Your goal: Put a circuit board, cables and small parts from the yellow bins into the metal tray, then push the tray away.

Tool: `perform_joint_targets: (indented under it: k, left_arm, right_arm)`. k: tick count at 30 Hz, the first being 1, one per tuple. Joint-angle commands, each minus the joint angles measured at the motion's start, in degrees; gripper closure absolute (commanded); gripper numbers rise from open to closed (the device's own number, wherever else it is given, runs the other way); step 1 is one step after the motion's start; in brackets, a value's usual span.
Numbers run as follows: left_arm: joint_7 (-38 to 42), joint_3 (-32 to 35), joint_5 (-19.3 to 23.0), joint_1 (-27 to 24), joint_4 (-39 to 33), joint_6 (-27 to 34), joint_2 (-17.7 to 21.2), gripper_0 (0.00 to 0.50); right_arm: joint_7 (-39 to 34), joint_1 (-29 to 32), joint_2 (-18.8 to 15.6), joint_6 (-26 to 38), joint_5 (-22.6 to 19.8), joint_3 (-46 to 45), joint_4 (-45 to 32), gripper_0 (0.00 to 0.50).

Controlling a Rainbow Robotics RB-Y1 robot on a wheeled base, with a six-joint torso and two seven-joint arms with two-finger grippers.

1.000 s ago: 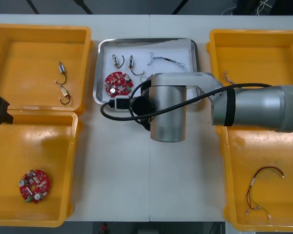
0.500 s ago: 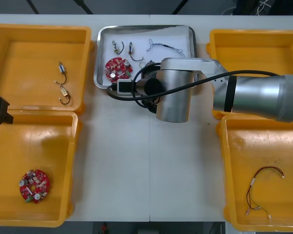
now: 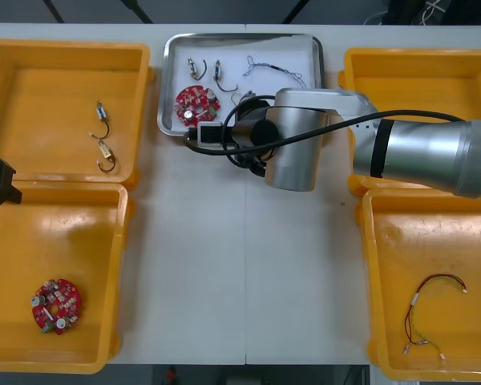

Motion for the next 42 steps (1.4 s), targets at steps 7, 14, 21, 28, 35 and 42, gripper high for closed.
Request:
perform_joint_targets:
  k: [7, 14, 21, 28, 35, 42]
  left_arm:
    - [-2.61, 1.42, -0.58, 1.31, -1.25, -0.5, 2.89, 0.0]
    - [-2.61, 1.42, -0.58, 1.31, -1.25, -0.5, 2.89, 0.0]
    - [-2.61, 1.42, -0.58, 1.31, -1.25, -0.5, 2.89, 0.0]
    - [-2.61, 1.42, -0.58, 1.31, -1.25, -0.5, 2.89, 0.0]
    - [-2.61, 1.42, -0.58, 1.31, -1.25, -0.5, 2.89, 0.0]
    - [-2.61, 1.42, -0.58, 1.31, -1.25, -0.5, 2.89, 0.0]
  right_arm:
    - [2.41, -5.62, -2.43, 4.27, -4.61, 0.23, -3.66, 0.0]
    - [2.32, -8.34, -4.28, 11.13, -9.71, -0.74, -8.23, 0.0]
    - [1.62, -8.25, -5.77, 21.23, -20.61, -9.18, -11.57, 0.0]
    - [-3.92, -7.9, -8.23, 31.25, -27.64, -15.86, -15.79, 0.0]
    - [-16.31, -2.63, -12.54, 40.48, -29.22, -24.12, -24.75, 0.0]
    - [-27.82, 5.55, -18.07, 47.86, -30.1, -33.88, -34.16, 0.0]
